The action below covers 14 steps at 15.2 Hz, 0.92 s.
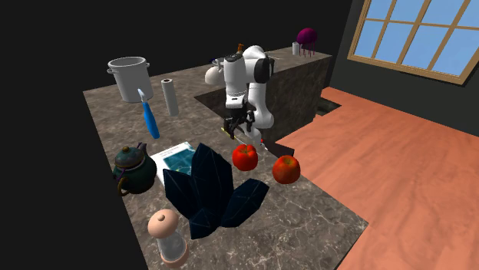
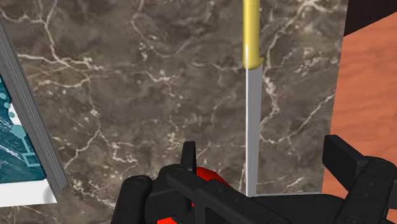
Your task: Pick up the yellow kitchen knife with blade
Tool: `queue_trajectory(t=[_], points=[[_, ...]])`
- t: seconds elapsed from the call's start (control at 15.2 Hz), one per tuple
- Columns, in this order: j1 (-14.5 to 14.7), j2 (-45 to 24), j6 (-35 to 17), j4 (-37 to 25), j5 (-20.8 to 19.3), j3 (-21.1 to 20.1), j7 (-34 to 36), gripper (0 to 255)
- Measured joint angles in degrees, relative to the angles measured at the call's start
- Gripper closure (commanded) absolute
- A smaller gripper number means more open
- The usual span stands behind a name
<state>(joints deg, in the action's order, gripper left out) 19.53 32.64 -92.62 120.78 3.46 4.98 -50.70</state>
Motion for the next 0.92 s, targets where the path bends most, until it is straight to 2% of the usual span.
queue_trajectory(t=[0.26, 0.33, 0.92], points=[[0.0, 0.7, -2.8, 3.6, -0.1, 0.1, -0.4, 0], [0.0, 0.7, -3.1, 3.9, 0.0, 0.0, -0.4, 255], [0.0, 0.8, -3.4, 4.0, 0.0, 0.0, -0.4, 255]])
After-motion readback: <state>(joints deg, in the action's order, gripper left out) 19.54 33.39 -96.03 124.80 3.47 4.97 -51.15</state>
